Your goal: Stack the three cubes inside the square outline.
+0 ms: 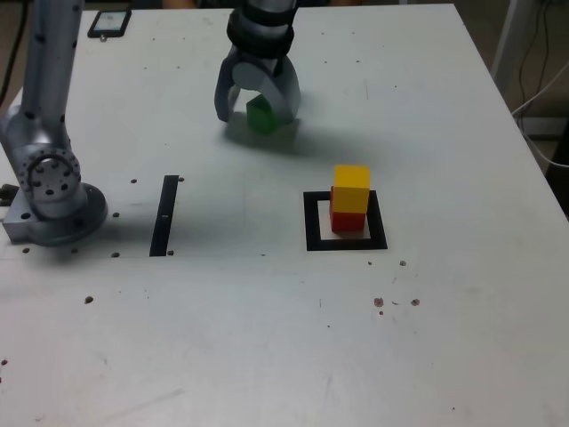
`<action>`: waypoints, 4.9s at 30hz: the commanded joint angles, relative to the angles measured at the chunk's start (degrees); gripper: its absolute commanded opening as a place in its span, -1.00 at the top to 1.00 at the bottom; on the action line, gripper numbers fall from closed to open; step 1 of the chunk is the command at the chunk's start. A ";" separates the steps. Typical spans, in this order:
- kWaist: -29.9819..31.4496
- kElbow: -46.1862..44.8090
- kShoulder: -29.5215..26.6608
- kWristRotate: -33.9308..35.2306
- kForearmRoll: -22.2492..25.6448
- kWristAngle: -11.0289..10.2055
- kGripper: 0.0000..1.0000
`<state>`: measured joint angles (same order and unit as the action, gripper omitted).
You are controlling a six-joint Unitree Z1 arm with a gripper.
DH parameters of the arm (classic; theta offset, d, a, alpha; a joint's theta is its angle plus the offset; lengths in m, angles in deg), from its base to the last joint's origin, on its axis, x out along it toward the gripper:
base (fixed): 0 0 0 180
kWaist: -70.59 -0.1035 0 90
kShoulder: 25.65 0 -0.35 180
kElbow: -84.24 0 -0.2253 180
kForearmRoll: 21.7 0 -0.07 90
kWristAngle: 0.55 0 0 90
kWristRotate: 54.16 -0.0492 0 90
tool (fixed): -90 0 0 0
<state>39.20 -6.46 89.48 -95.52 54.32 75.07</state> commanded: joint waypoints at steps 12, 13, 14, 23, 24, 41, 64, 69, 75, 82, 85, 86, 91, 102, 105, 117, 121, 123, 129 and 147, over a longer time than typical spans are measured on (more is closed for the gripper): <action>0.63 1.22 1.61 -0.13 -1.03 0.67 -0.33; 0.63 1.26 1.69 -0.12 -1.09 0.73 -0.28; 0.63 1.29 1.76 -0.12 -1.15 0.84 -0.25; 0.63 1.21 1.81 -0.12 -1.36 2.07 0.03; 0.63 1.02 1.76 -0.12 -1.51 2.23 0.06; 0.83 -0.09 0.14 0.23 -2.82 4.37 0.59; 17.24 31.34 -3.76 11.55 28.84 7.86 0.62; 22.90 33.38 -3.80 21.87 31.47 10.63 0.63; 28.32 32.15 -4.23 34.94 31.91 11.83 0.66; 32.69 32.78 -2.90 45.44 32.06 12.03 0.66; 33.95 33.49 -1.09 47.85 31.99 12.53 0.66; 34.32 33.83 -0.36 48.46 31.95 12.73 0.66; 35.89 36.08 3.24 50.97 31.81 13.23 0.66; 36.22 36.80 4.95 52.58 31.57 13.38 0.66; 36.23 36.72 4.99 52.66 31.37 13.85 0.66; 36.23 35.92 5.01 52.84 30.39 15.43 0.65; 36.22 35.01 5.13 52.83 30.15 15.14 0.62; 36.22 34.70 5.30 52.81 29.90 14.98 0.60; 36.22 34.65 5.73 52.78 29.33 14.93 0.59; 36.20 35.77 7.13 50.19 29.33 16.46 -0.76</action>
<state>75.35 28.62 96.46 -45.15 83.27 91.90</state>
